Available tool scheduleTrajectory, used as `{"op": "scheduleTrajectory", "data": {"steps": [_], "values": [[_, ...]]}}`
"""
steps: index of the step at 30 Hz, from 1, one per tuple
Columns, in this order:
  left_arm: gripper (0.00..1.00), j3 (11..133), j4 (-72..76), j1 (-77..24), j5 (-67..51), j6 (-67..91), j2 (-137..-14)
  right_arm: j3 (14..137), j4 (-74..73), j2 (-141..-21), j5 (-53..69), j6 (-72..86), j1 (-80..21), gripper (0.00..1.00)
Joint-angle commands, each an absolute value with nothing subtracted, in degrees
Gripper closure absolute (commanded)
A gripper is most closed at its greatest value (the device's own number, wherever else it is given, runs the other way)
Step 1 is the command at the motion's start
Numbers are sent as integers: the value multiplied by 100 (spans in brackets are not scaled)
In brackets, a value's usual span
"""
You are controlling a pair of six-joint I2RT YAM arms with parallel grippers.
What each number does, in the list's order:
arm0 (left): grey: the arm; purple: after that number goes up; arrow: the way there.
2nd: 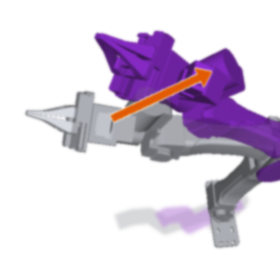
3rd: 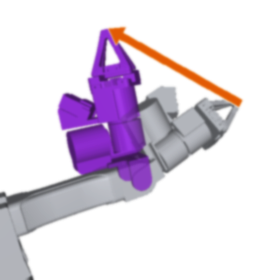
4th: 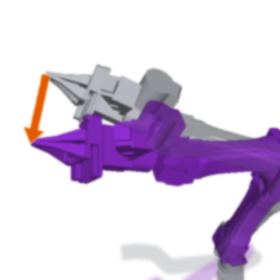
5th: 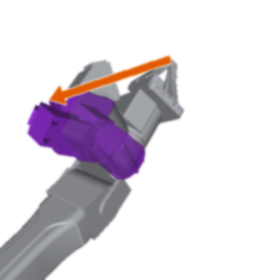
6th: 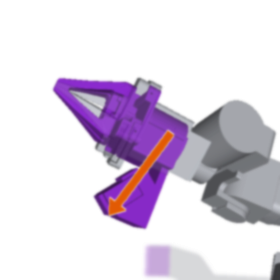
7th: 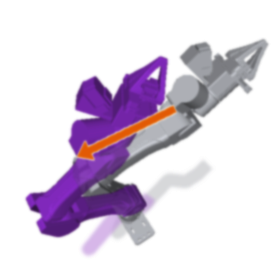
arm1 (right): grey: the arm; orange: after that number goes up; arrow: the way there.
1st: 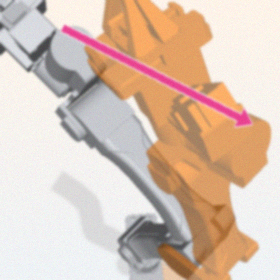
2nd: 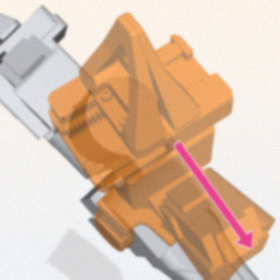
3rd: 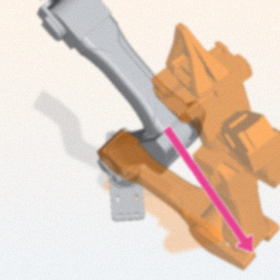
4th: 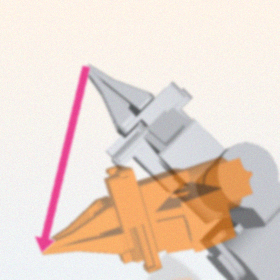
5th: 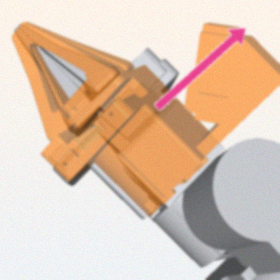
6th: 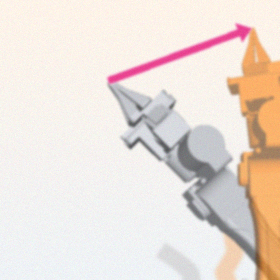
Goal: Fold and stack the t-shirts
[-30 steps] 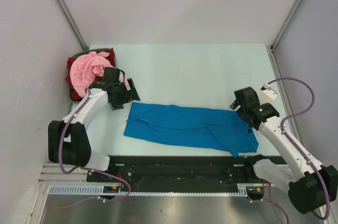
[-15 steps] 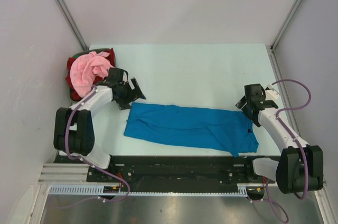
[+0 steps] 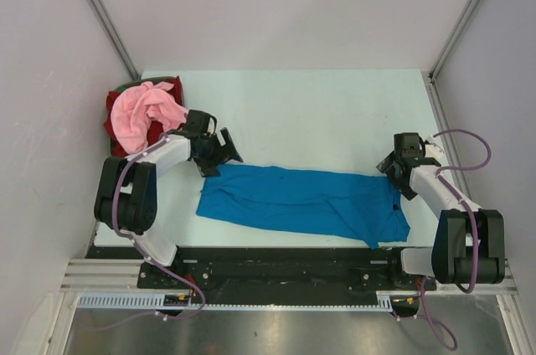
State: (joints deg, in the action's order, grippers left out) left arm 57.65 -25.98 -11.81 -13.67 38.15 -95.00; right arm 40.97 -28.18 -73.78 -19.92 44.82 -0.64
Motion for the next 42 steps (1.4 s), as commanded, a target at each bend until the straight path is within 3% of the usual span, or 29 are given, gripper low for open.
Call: {"op": "scheduleTrajectory", "data": {"steps": [1, 3, 5, 6, 7, 10, 17, 30, 37, 42], "values": [[7, 5792, -2426, -1204, -1222, 3929, -9633, 4052, -2479, -7567, -1819, 4377, 193, 17], [7, 5827, -2426, -1213, -1134, 3920, -9729, 4043, -2391, -7637, -1793, 4359, 290, 22], [6, 5862, -2443, -1213, -1046, 3920, -9826, 4025, -2312, -7743, -1740, 4316, 377, 36], [6, 5923, -2478, -1204, -1002, 3903, -9861, 4025, -2259, -7787, -1723, 4298, 413, 45], [6, 5967, -2513, -1213, -950, 3902, -9887, 4034, -2215, -7874, -1653, 4289, 465, 70], [7, 6073, -2584, -1187, -853, 3911, -9940, 4034, -2048, -8006, -1565, 4236, 624, 100], [7, 6407, -2786, -1002, -782, 3859, -9993, 4227, -1609, -8384, -1503, 4105, 852, 100], [7, 6609, -2830, -492, -800, 3762, -10072, 6212, -1459, -9790, -1415, 3648, 686, 100], [6, 6311, -2532, -475, -975, 3885, -9555, 7855, -1546, -10950, -1125, 3331, 238, 100], [7, 6170, -2558, -475, -1107, 3902, -9124, 10021, -2187, -12276, -1037, 2955, -350, 100]]}}
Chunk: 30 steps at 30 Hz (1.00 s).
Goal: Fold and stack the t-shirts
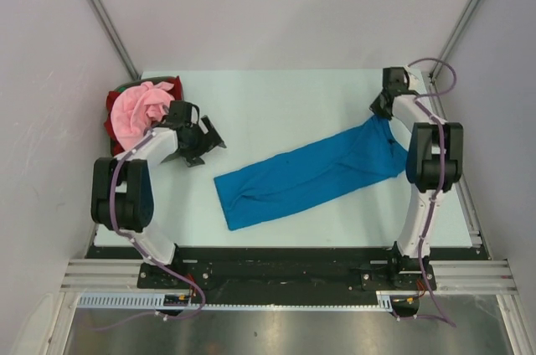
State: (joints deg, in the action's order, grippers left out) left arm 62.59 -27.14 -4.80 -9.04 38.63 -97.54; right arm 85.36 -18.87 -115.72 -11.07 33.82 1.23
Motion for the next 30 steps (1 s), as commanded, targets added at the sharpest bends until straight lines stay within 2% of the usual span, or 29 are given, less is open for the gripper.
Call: {"op": "scheduleTrajectory", "data": {"steps": [1, 6, 8, 11, 12, 13, 14, 18, 22, 23, 25, 30], "values": [[6, 6126, -2566, -475, -1134, 3885, -8940, 10368, -2406, -12470, -1081, 2866, -447, 100], [6, 5933, -2707, -475, -1055, 3858, -8386, 12607, -2988, -13664, -1529, 2698, -861, 100], [7, 5854, -2760, -475, -1020, 3850, -8131, 12997, -2971, -13903, -1521, 2716, -975, 98], [6, 5705, -2786, -475, -941, 3850, -7840, 13902, -3093, -14360, -1564, 2707, -1063, 66], [6, 5687, -2804, -475, -914, 3806, -7762, 14070, -3146, -14457, -1669, 2707, -1081, 27], [6, 5678, -2873, -475, -862, 3780, -7743, 14176, -3129, -14502, -1748, 2707, -1098, 3], [5, 5660, -2909, -475, -844, 3753, -7734, 14125, -3059, -14450, -1819, 2681, -1099, 0], [5, 5502, -2839, -483, -826, 3753, -7533, 13195, -2498, -13722, -2451, 2549, -1064, 0], [5, 5397, -2707, -545, -984, 3709, -7401, 11412, -1506, -12255, -2952, 2329, -985, 0], [5, 5396, -2716, -597, -993, 3683, -7392, 10730, -1425, -11652, -2849, 2338, -941, 0], [5, 5370, -2725, -843, -976, 3630, -7383, 10111, -1458, -11138, -2629, 2390, -827, 0], [5, 5081, -2716, -1432, -826, 3744, -7287, 8522, -2039, -9803, -1101, 2689, -834, 0]]}}
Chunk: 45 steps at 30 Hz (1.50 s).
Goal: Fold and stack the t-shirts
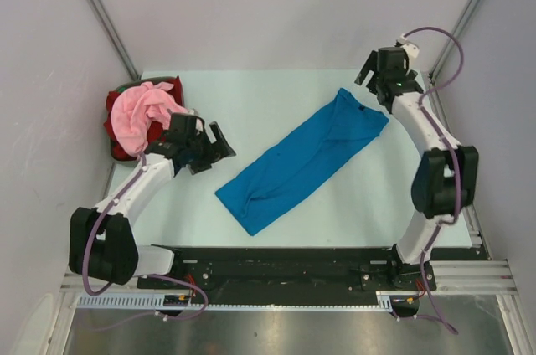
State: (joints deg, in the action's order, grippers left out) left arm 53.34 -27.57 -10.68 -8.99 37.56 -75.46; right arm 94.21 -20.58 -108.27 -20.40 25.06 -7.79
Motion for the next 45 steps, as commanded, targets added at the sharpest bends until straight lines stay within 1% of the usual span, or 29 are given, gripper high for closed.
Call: {"op": "scheduleTrajectory", "data": {"steps": [1, 3, 5, 6, 7, 8, 10, 11, 13, 15, 19, 24, 27, 33, 42, 45], "values": [[5, 4932, -2638, -1441, -870, 3762, -7251, 8299, -2135, -9652, -881, 2794, -983, 0], [5, 4817, -2602, -1441, -853, 3797, -7155, 7642, -2275, -9214, -493, 2891, -1247, 0], [5, 4755, -2610, -1441, -844, 3779, -7084, 7139, -2259, -8879, -169, 3109, -1730, 0], [5, 4737, -2645, -1441, -835, 3771, -7058, 6902, -2076, -8581, -28, 3233, -1862, 0], [5, 4703, -2654, -1441, -818, 3762, -7032, 6334, -1926, -8413, 296, 3356, -2150, 0], [5, 4676, -2663, -1441, -852, 3736, -6962, 6085, -1812, -8263, 629, 3697, -2284, 0], [4, 4615, -2680, -1441, -818, 3727, -6908, 5366, -1355, -7773, 825, 3997, -2626, 0], [4, 4597, -2689, -1441, -809, 3683, -6873, 5161, -1258, -7622, 791, 4260, -3011, 0], [5, 4562, -2751, -1450, -809, 3665, -6838, 4688, -1038, -7175, 686, 4613, -3356, 0], [4, 4509, -2742, -1441, -800, 3639, -6742, 4457, -792, -6927, 572, 5157, -3936, 0], [4, 4377, -2742, -1441, -843, 3639, -6645, 3982, -537, -6636, -190, 6045, -4946, 2], [4, 4237, -2742, -1441, -853, 3630, -6487, 3648, -89, -6899, -913, 6897, -6018, 5], [4, 4210, -2821, -1441, -818, 3560, -6442, 3630, 211, -7268, -1133, 7066, -6344, 7], [4, 4175, -2874, -1424, -852, 3463, -6346, 3621, 694, -8084, -1336, 7312, -6600, 10], [4, 4087, -2874, -1055, -1186, 3278, -6372, 3630, 1687, -9219, -994, 7611, -6618, 16], [4, 4078, -2909, -967, -1213, 3226, -6319, 3639, 1968, -9562, -862, 7681, -6627, 21]]}}
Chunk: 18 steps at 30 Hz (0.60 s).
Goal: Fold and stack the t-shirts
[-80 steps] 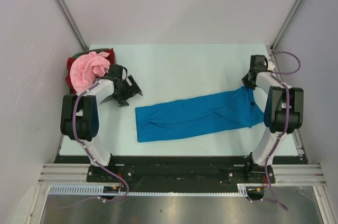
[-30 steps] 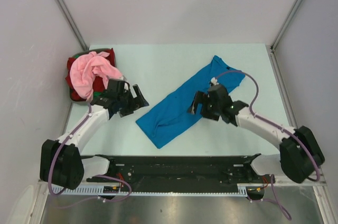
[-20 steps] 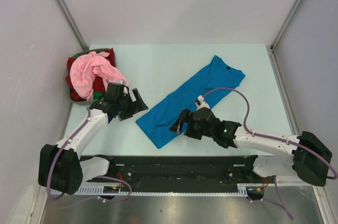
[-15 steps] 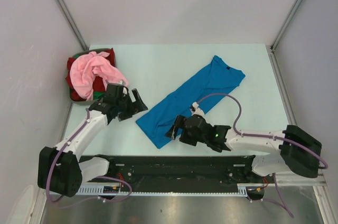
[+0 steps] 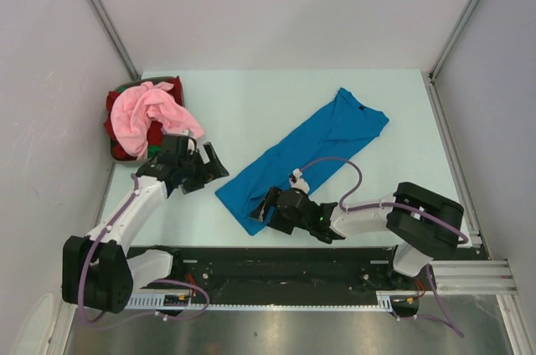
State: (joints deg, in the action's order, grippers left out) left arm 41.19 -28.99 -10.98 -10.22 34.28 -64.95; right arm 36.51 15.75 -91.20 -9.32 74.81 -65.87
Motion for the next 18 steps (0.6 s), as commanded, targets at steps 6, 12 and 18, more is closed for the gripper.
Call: {"op": "scheduleTrajectory", "data": {"steps": [6, 12, 18], "values": [[3, 4034, -2936, -870, -1239, 3138, -6267, 3647, 2074, -9931, -730, 7717, -6636, 36], [3, 3946, -2874, -844, -1275, 3138, -6284, 3656, 1811, -9906, -826, 7647, -6662, 74], [3, 3929, -2883, -835, -1318, 3138, -6267, 3648, 1144, -9669, -1097, 7393, -6645, 100]]}}
